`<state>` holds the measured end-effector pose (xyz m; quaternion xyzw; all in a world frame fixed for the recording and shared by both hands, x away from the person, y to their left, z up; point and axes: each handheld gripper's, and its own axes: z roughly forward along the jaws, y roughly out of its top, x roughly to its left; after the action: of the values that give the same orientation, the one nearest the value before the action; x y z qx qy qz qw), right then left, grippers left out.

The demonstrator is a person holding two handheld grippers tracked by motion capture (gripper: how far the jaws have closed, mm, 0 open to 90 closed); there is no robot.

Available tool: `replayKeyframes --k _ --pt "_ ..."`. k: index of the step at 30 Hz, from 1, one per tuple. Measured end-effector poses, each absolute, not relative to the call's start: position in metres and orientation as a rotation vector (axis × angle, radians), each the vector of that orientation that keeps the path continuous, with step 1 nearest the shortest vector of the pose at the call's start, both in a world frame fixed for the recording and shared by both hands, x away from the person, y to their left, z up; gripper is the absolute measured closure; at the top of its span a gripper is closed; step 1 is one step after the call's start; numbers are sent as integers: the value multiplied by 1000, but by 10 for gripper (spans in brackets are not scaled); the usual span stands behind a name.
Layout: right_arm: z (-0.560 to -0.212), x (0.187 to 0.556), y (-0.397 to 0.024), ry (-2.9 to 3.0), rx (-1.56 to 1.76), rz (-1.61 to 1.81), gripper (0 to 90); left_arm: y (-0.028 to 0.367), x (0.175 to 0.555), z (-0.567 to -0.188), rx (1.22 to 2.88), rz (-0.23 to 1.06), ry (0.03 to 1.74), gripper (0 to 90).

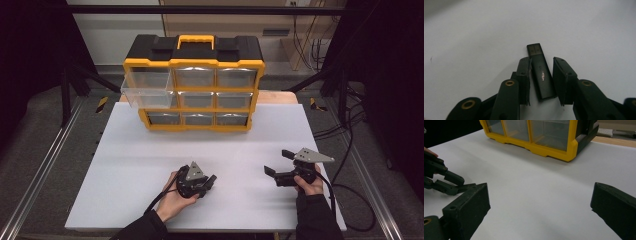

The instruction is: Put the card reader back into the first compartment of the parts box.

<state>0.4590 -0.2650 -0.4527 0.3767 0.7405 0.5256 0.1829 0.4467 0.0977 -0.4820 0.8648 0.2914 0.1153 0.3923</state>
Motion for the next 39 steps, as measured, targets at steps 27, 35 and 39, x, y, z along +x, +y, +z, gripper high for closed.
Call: replayKeyframes --k 27,35,39 --pt "-452 459 -265 2086 1059 1484 25 100 448 -482 2191 277 758 724" --pt "-453 459 -265 2086 1058 1485 26 101 449 -482 2193 268 754 727" --pt "-453 459 -266 2086 1060 1486 26 102 450 -482 2190 265 753 728"
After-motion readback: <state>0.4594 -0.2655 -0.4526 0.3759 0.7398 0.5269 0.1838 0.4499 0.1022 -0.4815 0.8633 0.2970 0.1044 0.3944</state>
